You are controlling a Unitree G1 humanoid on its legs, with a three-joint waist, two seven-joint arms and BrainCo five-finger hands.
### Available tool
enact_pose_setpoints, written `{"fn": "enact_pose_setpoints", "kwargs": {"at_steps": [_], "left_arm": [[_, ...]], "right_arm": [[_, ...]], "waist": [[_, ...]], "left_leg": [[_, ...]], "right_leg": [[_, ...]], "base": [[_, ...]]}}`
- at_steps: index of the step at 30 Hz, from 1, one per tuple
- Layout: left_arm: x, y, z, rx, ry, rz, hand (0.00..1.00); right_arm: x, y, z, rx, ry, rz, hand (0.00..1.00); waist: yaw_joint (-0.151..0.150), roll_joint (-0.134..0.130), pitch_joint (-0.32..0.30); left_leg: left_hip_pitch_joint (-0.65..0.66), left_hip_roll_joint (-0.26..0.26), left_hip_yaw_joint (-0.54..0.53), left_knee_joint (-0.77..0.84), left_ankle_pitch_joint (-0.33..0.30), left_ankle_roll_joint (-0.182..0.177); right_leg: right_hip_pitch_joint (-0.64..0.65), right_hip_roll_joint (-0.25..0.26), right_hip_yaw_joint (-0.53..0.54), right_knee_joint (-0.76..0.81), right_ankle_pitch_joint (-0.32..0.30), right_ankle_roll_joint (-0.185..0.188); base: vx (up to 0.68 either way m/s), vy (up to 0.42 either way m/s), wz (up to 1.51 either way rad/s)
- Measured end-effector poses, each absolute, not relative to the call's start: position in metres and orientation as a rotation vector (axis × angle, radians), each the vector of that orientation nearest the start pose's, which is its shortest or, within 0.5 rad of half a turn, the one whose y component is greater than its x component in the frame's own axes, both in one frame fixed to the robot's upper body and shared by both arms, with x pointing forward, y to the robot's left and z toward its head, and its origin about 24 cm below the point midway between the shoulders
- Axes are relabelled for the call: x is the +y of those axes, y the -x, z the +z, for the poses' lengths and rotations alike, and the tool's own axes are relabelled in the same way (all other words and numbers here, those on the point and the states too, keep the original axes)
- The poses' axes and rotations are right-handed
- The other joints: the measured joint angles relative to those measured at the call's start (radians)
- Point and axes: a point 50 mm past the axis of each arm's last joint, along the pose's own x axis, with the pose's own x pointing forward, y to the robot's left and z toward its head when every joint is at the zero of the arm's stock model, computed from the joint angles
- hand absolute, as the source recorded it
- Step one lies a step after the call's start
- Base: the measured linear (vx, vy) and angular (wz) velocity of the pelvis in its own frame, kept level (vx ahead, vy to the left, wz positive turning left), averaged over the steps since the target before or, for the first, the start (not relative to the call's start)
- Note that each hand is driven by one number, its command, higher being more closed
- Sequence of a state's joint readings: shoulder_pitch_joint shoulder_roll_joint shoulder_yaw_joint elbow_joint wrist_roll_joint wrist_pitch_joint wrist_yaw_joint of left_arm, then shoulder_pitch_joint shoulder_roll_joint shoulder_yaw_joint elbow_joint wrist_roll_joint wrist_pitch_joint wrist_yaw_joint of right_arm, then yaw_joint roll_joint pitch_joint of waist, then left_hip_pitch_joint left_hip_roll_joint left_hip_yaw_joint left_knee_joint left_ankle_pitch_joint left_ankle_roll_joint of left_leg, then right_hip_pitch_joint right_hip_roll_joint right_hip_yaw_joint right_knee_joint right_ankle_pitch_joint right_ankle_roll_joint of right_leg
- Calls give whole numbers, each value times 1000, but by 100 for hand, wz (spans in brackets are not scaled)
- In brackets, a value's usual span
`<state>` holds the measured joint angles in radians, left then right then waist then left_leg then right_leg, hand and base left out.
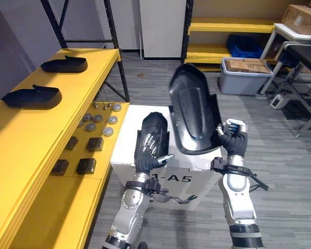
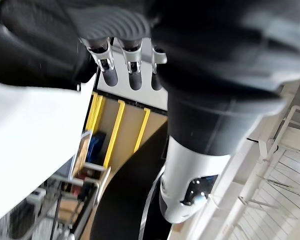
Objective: Walk over and take plastic housings, then place them on the shelf
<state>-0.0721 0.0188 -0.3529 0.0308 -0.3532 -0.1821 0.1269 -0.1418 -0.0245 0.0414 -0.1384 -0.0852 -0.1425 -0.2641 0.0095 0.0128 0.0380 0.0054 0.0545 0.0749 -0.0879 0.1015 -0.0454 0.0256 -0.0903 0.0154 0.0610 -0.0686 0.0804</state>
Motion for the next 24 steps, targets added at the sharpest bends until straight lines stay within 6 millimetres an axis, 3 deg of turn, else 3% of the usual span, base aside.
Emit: {"fn": "enact_pose_setpoints", "kwargs": {"at_steps": [5,11,18,19,24], "left_arm": [[69,-257,60,-80,418,-240,0],[67,-260,51,-3,486,-267,0],[75,-259,36,77,450,-267,0],[76,-259,34,88,452,-267,100],[82,-258,25,138,476,-258,100]], "right_arm": [[-132,-271,128,-455,58,-122,100],[-116,-268,127,-478,204,-24,100],[-116,-270,113,-437,340,45,100],[-116,-270,110,-428,355,56,100],[-117,-268,100,-392,381,92,100]], "waist": [[-6,1,-13],[-20,-2,-21],[-20,-8,-33],[-19,-9,-33],[-19,-9,-34]], "left_leg": [[0,0,1,-3,3,1],[-10,10,6,-3,5,0],[-21,24,7,0,12,-9],[-23,29,6,0,14,-12],[-23,42,4,-3,18,-18]], "right_leg": [[-1,0,1,2,1,0],[-13,4,7,-2,7,-4],[-15,22,7,-10,18,-18],[-17,27,7,-10,19,-20],[-17,39,5,-10,23,-26]], "base": [[0,0,0],[-7,1,-1],[0,0,0],[0,0,0],[0,0,0]]}}
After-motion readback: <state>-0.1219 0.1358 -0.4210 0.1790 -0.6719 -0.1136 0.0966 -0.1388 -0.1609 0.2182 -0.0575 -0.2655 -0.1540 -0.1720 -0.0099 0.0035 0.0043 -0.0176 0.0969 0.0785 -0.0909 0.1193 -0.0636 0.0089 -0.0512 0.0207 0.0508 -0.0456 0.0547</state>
